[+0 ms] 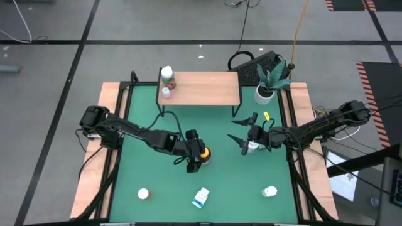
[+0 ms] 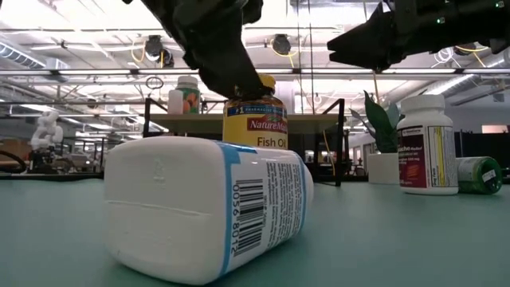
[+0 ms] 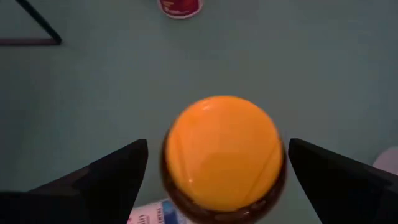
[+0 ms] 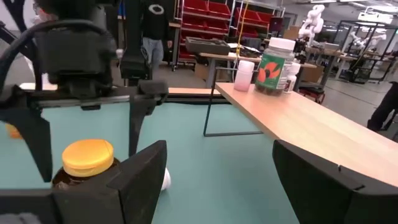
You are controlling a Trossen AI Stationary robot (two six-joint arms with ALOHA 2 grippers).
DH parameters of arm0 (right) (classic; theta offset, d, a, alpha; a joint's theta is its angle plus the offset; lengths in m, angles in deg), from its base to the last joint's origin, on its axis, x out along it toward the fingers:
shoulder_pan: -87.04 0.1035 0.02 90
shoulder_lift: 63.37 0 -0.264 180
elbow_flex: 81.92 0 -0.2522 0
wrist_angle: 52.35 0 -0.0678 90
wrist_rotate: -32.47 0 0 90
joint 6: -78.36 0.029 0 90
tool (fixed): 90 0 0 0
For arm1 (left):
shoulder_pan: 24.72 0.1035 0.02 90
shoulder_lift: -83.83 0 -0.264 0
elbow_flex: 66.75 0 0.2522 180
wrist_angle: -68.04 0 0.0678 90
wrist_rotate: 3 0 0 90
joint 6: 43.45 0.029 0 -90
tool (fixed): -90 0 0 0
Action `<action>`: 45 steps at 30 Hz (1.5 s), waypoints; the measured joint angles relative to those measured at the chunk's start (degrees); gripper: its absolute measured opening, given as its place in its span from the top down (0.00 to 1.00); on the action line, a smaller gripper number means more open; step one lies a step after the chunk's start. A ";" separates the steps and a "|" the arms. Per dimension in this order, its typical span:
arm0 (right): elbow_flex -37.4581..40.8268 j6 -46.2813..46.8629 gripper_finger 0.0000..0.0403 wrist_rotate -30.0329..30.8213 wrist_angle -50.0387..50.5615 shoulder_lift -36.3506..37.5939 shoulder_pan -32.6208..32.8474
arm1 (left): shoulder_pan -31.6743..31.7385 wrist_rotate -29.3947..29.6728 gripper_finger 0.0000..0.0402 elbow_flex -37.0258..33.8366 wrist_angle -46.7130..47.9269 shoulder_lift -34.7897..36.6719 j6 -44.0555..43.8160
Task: Pick and place medicine bottles onto shelf by color
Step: Put the yellow medicine bottle on the shelf
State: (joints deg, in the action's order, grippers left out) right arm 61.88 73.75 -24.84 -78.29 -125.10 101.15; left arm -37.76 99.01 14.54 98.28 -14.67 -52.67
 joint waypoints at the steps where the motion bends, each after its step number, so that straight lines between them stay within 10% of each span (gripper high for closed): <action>1: 0.00 -0.02 0.29 0.00 0.03 0.00 0.00 | 0.00 0.00 0.02 0.02 -0.37 0.11 -0.35; 15: 0.00 0.32 0.29 0.00 0.07 0.00 0.00 | 0.76 -0.26 0.46 0.07 -0.27 0.61 -3.41; 31: 0.00 0.44 0.29 0.00 0.15 0.00 0.00 | 6.88 0.04 0.46 18.22 24.71 2.66 1.11; 45: 0.00 0.48 0.29 0.00 1.36 0.00 0.00 | 26.20 1.53 0.44 36.35 36.15 2.68 16.56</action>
State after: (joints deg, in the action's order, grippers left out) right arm 61.88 74.22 -24.84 -76.94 -125.10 101.15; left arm -11.56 100.55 50.89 134.43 -11.99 -36.11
